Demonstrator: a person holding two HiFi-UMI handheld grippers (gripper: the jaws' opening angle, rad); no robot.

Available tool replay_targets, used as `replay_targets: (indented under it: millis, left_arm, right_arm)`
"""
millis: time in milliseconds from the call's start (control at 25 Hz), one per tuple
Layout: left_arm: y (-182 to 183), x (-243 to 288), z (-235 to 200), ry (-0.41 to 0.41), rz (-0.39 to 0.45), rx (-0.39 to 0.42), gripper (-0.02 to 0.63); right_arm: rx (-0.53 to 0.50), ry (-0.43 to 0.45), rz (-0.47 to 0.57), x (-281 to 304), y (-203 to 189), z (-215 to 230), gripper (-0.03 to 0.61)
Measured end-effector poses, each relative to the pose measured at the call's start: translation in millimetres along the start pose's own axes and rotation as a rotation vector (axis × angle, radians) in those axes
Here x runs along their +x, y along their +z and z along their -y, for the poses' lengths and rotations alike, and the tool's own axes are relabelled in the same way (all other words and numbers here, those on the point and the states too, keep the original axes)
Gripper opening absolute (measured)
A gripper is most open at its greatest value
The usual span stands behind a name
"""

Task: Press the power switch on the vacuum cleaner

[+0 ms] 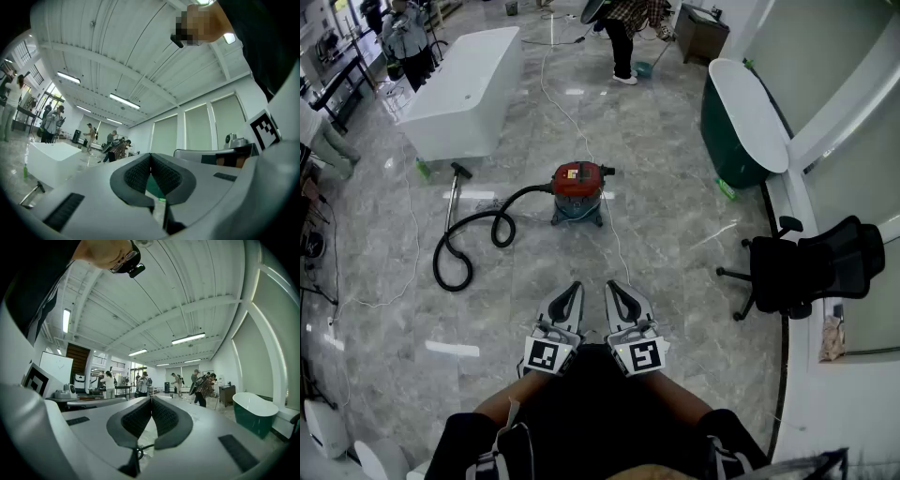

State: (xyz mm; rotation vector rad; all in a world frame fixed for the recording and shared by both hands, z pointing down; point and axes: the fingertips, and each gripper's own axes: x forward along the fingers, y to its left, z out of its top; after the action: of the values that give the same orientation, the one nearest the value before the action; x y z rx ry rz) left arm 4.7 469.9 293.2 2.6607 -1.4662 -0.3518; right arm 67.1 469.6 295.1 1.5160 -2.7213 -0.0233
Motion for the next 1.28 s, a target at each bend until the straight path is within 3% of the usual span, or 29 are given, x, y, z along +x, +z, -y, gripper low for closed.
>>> replay_targets:
  millis: [120,600,800,1000,1280]
  left_arm:
    - [-5.6,-1.9,-5.2,0.011,-0.024,-0.016,0.018]
    - [8.3,-20.1,-26.5,0.058,0.01,-0.018,0.018]
    - [9.5,-19.8,-24.1,0.067,0.003,-0.004,0.018]
    - [18.6,-16.6,-23.5,0.094,0.047,-0.001,0.018]
    - [-2.1,-27.7,-19.5,0.165,-0.028,0.01,0.018]
  right_arm:
    - [0.022,0.0,0.001,5.0,1.9,-2.0,0.018]
    - [0.053,0.047,0.021,15.9,5.9,-26.4,0.018]
    - [0.069,0.048,0.025,14.2,4.6,-22.0,0.02]
    - [0.081,0.036,0.044,6.6,8.0,-11.3,0.02]
    - [0.14,0.048,0.03,-5.0,-7.5,1.0,0.019]
